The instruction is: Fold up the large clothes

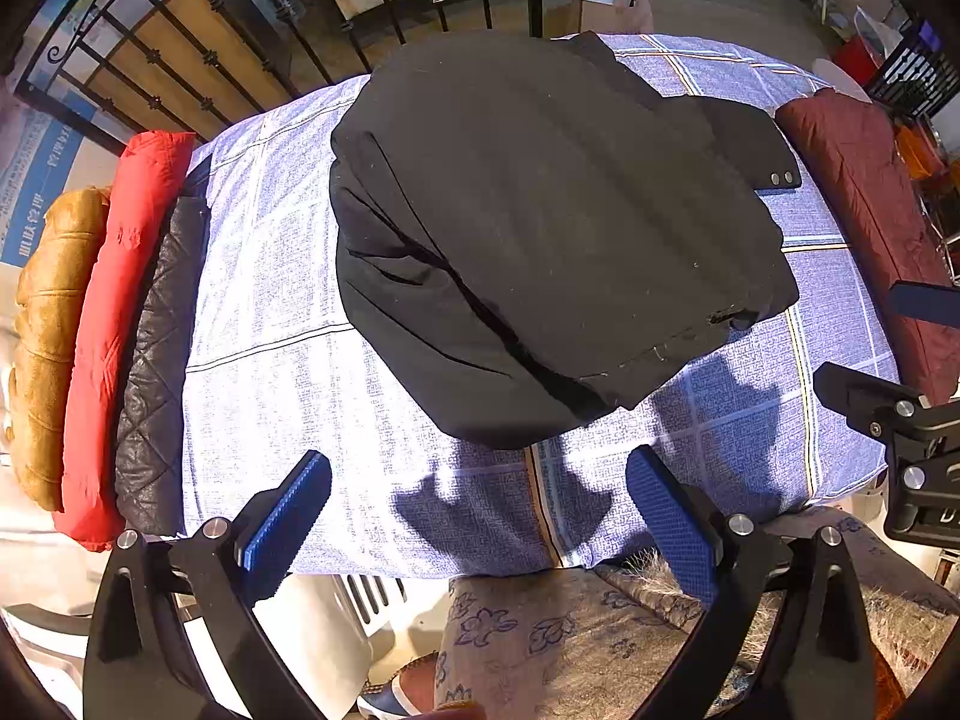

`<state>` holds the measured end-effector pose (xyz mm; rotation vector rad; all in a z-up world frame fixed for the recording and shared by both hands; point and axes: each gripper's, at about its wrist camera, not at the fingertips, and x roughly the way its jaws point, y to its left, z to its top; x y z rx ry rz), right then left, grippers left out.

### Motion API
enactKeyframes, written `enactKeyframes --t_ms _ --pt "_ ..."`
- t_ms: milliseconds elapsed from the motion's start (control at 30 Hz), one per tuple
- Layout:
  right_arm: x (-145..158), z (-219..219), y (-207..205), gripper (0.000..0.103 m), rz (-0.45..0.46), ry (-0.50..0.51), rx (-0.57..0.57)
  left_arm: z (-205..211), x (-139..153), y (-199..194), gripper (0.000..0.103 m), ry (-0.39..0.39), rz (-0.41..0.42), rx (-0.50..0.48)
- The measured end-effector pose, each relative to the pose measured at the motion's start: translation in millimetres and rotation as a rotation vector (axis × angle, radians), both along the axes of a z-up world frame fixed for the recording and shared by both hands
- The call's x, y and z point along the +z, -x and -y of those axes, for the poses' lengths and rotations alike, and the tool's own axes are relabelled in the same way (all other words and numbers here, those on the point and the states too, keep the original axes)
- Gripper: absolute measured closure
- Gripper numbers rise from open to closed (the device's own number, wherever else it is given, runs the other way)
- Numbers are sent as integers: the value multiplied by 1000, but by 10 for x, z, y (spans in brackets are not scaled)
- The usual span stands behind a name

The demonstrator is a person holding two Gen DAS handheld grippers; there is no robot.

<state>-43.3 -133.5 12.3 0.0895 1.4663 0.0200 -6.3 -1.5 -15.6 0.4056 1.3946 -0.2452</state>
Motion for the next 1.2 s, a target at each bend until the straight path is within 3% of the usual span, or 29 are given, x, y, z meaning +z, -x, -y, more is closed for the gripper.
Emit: enactKeyframes --t_ms 300,433,567,733,767,867,1067,1200 --pt "3 -10 2 15 6 -7 2 -52 -57 20 6 4 -9 13" --pt "71 -72 -15 15 67 -31 48 -225 -106 -36 6 31 6 50" --pt "198 -292 1 15 211 -17 208 -568 -255 -144 6 49 14 126" --pt "188 -832 32 15 294 -83 537 -1115 -558 -193 6 29 -13 280" --pt "139 -1038 41 15 297 -112 636 -1196 -603 -185 6 24 -14 305" --pt "-129 -1478 0 15 254 -105 779 -1438 -746 -135 6 -7 -16 381" --pt "-1078 -2092 8 15 156 144 1013 -1800 -909 125 6 -29 -38 487" --pt "-1511 -2156 147 15 234 308 1165 -1911 -1009 356 6 16 -69 549"
